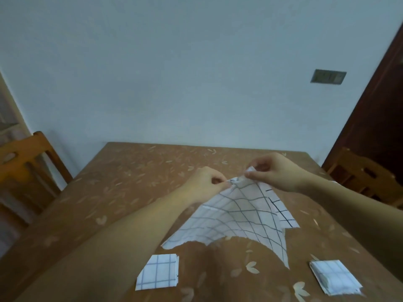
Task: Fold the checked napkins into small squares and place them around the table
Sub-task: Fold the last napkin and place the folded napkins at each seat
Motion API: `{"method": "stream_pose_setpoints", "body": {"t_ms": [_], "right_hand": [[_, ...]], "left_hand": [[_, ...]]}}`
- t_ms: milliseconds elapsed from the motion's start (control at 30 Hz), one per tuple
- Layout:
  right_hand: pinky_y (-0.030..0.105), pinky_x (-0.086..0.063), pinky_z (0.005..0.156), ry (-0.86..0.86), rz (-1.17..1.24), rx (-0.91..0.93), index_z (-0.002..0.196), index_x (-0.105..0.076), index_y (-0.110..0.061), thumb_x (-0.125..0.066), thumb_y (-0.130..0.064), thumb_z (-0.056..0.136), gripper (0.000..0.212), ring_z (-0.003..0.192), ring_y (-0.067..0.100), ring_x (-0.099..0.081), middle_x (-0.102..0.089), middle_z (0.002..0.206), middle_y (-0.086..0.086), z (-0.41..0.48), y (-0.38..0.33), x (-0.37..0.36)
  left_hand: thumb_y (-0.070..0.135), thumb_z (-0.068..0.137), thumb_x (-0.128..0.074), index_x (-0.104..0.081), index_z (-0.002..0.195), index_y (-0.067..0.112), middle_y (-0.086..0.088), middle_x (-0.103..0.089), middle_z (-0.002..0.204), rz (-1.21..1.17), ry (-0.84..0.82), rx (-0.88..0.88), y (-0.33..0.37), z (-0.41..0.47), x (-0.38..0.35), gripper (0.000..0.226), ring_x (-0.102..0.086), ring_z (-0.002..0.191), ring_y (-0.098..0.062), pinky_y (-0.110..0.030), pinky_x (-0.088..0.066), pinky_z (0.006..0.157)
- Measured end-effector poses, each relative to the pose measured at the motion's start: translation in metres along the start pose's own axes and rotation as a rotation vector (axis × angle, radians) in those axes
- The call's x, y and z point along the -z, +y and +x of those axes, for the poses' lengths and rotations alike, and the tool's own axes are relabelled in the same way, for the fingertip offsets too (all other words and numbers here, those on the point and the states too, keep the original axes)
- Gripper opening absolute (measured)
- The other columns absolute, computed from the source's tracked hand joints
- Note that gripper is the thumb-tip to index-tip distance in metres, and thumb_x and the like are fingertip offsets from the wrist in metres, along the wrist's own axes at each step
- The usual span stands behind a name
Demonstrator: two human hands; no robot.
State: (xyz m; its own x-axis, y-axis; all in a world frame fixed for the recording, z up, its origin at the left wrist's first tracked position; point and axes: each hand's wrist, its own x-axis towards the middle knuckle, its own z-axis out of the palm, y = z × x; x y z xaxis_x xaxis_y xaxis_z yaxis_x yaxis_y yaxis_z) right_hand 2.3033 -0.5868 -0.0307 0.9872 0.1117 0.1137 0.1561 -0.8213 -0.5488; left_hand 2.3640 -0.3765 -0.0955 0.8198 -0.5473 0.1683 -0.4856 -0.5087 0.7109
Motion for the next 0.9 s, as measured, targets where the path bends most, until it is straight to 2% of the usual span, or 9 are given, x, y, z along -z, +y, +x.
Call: {"method": "stream_pose_setpoints", "body": {"t_ms": [100, 167, 233, 300, 400, 467, 533, 633, 900], "right_hand": [[0.024, -0.046, 0.066, 0.068, 0.015, 0.007, 0.081, -0.078, -0.016, -0.072, -0.027, 0.087, 0.014, 0.081, 0.026, -0.069, -0.075, 0.081, 0.008, -0.008, -0.020, 0.006], [0.024, -0.042, 0.060, 0.089, 0.043, 0.010, 0.076, -0.077, -0.016, -0.072, -0.029, 0.087, 0.018, 0.067, 0.033, -0.060, -0.070, 0.075, 0.016, -0.015, -0.035, 0.008], [0.025, -0.033, 0.055, 0.098, 0.092, 0.002, 0.061, -0.065, -0.009, -0.070, -0.027, 0.089, 0.034, 0.055, 0.019, -0.039, -0.047, 0.060, 0.017, -0.025, -0.050, 0.010], [0.028, -0.031, 0.061, 0.097, 0.148, 0.004, 0.058, -0.058, -0.004, -0.069, -0.026, 0.090, 0.040, 0.059, 0.015, -0.035, -0.038, 0.061, 0.018, -0.035, -0.061, 0.009], [0.029, -0.038, 0.067, 0.162, 0.234, -0.043, 0.072, -0.074, -0.007, -0.070, -0.026, 0.089, 0.027, 0.062, 0.024, -0.048, -0.060, 0.077, 0.030, -0.050, -0.073, 0.003], [0.022, -0.043, 0.063, 0.224, 0.292, -0.074, 0.082, -0.077, -0.007, -0.069, -0.025, 0.090, 0.021, 0.067, 0.021, -0.055, -0.068, 0.086, 0.022, -0.058, -0.078, 0.002], [0.018, -0.040, 0.058, 0.285, 0.339, -0.078, 0.081, -0.075, -0.009, -0.067, -0.022, 0.092, 0.019, 0.064, 0.008, -0.051, -0.064, 0.072, 0.014, -0.063, -0.082, 0.004], [0.012, -0.036, 0.049, 0.346, 0.322, -0.118, 0.078, -0.071, -0.007, -0.065, -0.019, 0.094, 0.020, 0.048, 0.000, -0.044, -0.056, 0.057, -0.009, -0.068, -0.078, 0.012], [0.026, -0.040, 0.067, 0.408, 0.117, -0.169, 0.097, -0.072, -0.006, -0.065, -0.024, 0.091, 0.019, 0.073, 0.018, -0.057, -0.066, 0.078, 0.001, -0.065, -0.073, 0.020]], "left_hand": [[0.036, 0.091, -0.064, -0.078, 0.089, 0.023, 0.014, -0.070, 0.077, 0.019, 0.021, -0.025, 0.010, -0.015, 0.015, 0.020, -0.059, 0.071, -0.003, -0.018, -0.042, 0.063], [0.035, 0.093, -0.061, -0.077, 0.091, 0.022, 0.015, -0.069, 0.078, 0.035, 0.029, -0.058, 0.012, -0.027, 0.024, 0.021, -0.058, 0.071, 0.000, -0.016, -0.039, 0.063], [0.033, 0.095, -0.058, -0.074, 0.082, 0.024, 0.016, -0.063, 0.069, 0.026, 0.019, -0.077, 0.011, -0.040, 0.033, 0.022, -0.053, 0.063, 0.001, -0.018, -0.037, 0.061], [0.032, 0.096, -0.056, -0.068, 0.076, 0.028, 0.015, -0.061, 0.066, 0.010, 0.010, -0.081, 0.010, -0.053, 0.040, 0.025, -0.051, 0.061, -0.002, -0.021, -0.036, 0.060], [0.035, 0.096, -0.057, -0.072, 0.090, 0.023, 0.011, -0.069, 0.083, -0.025, 0.028, -0.089, 0.007, -0.066, 0.044, 0.020, -0.061, 0.078, -0.006, -0.024, -0.046, 0.070], [0.039, 0.093, -0.061, -0.072, 0.095, 0.020, 0.005, -0.071, 0.091, -0.045, 0.034, -0.078, 0.004, -0.075, 0.045, 0.022, -0.063, 0.084, -0.009, -0.027, -0.048, 0.077], [0.039, 0.092, -0.062, -0.071, 0.083, 0.012, -0.004, -0.065, 0.075, -0.020, 0.027, -0.082, 0.002, -0.084, 0.048, 0.029, -0.054, 0.068, -0.010, -0.028, -0.042, 0.067], [0.036, 0.092, -0.063, -0.068, 0.071, 0.015, 0.007, -0.048, 0.054, 0.017, 0.033, -0.068, 0.007, -0.099, 0.059, 0.030, -0.041, 0.050, -0.004, -0.022, -0.034, 0.056], [0.035, 0.088, -0.068, -0.069, 0.073, 0.022, 0.014, -0.045, 0.047, 0.110, 0.113, -0.074, 0.043, -0.117, 0.080, 0.020, -0.045, 0.046, 0.007, -0.010, -0.031, 0.048]]}}
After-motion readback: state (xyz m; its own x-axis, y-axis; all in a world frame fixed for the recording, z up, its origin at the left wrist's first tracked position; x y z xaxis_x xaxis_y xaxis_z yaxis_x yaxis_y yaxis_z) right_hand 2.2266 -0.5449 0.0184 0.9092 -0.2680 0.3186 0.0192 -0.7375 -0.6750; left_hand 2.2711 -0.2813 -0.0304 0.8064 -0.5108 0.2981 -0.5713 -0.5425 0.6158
